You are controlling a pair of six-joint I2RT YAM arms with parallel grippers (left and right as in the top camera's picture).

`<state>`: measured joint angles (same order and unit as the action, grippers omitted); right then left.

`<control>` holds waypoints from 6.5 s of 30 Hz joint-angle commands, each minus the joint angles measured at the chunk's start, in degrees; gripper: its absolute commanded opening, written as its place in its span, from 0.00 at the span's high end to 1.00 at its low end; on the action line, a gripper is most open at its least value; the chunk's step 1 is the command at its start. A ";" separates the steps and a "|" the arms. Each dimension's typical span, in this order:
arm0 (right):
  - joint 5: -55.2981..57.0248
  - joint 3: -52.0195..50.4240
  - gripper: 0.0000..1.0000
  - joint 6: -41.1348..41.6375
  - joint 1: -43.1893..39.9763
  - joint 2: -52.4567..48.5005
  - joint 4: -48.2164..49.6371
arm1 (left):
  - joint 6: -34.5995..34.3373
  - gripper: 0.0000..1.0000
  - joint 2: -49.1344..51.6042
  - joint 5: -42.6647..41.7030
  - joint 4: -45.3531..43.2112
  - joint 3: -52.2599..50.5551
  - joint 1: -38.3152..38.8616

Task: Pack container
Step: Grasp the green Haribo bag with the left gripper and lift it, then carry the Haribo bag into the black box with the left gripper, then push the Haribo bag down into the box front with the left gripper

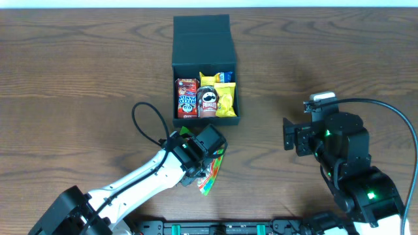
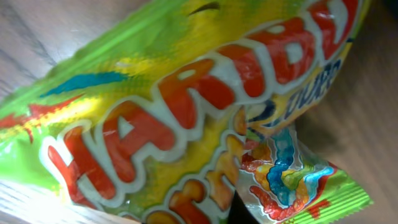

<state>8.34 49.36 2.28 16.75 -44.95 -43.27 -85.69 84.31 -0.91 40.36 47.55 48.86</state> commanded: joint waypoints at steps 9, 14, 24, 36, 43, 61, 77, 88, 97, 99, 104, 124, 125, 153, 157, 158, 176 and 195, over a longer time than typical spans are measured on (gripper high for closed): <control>-0.22 -0.31 0.01 -0.83 -0.76 0.04 -0.07 | 11.04 0.94 -1.88 1.31 3.30 -0.46 0.07; -0.22 -0.31 0.01 -0.83 -0.76 0.04 -0.07 | 13.57 0.94 -3.85 1.36 6.34 -0.44 0.04; -0.24 -0.31 0.01 -0.83 -0.76 0.04 -0.07 | 24.15 0.94 -12.15 1.55 10.91 -0.31 0.04; -0.24 -0.31 0.01 -0.83 -0.76 0.04 -0.07 | 45.53 0.94 -15.10 6.73 18.29 11.63 -0.11; -0.24 -0.31 0.01 -0.83 -0.76 0.04 -0.07 | 53.11 0.94 -12.50 9.16 19.69 19.45 -0.66; -0.24 -0.31 0.01 -0.83 -0.76 0.04 -0.07 | 71.41 0.92 11.10 11.98 16.06 41.35 -14.03; -0.22 -0.31 0.01 -0.83 -0.76 0.04 -0.07 | 76.19 0.90 22.75 -2.95 10.12 41.51 -19.71; -0.22 -0.31 0.01 -0.83 -0.76 0.04 -0.07 | 76.43 0.84 26.27 1.16 10.47 41.44 -20.06; -0.22 -0.31 0.01 -0.83 -0.76 0.04 -0.07 | 79.71 0.75 26.60 7.50 8.81 41.42 -20.20; -0.24 -0.31 0.01 -0.83 -0.76 0.04 -0.07 | 80.21 0.73 26.95 7.45 7.93 41.42 -20.26; -0.22 -0.31 0.01 -0.83 -0.76 0.04 -0.07 | 80.98 0.66 27.91 7.06 6.60 41.31 -20.31; -0.24 -0.31 0.01 -0.83 -0.76 0.04 -0.07 | 68.65 0.94 13.51 6.23 13.33 40.81 -19.41; -0.24 -0.31 0.01 -0.83 -0.76 0.04 -0.07 | 67.84 0.94 13.51 5.68 12.70 40.04 -19.37; -0.22 -0.31 0.01 -0.83 -0.76 0.04 -0.07 | 64.48 0.94 13.70 10.97 -26.71 8.83 -18.78; -0.24 -0.31 0.01 -0.83 -0.76 0.04 -0.07 | 65.72 0.94 10.58 10.97 -24.79 10.43 -18.29; -0.22 -0.31 0.01 -0.83 -0.76 0.04 -0.07 | 66.60 0.94 9.25 11.02 -23.74 11.47 -18.08; -0.22 -0.31 0.01 -0.83 -0.76 0.04 -0.07 | 73.94 0.94 10.19 20.83 -31.43 14.64 -18.53; -0.22 -0.31 0.01 -0.83 -0.76 0.04 -0.07 | 72.74 0.94 23.02 13.84 -39.30 14.49 -18.62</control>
<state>8.34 49.25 2.28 16.75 -44.99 -43.31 -13.06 105.49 16.75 0.71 61.76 30.20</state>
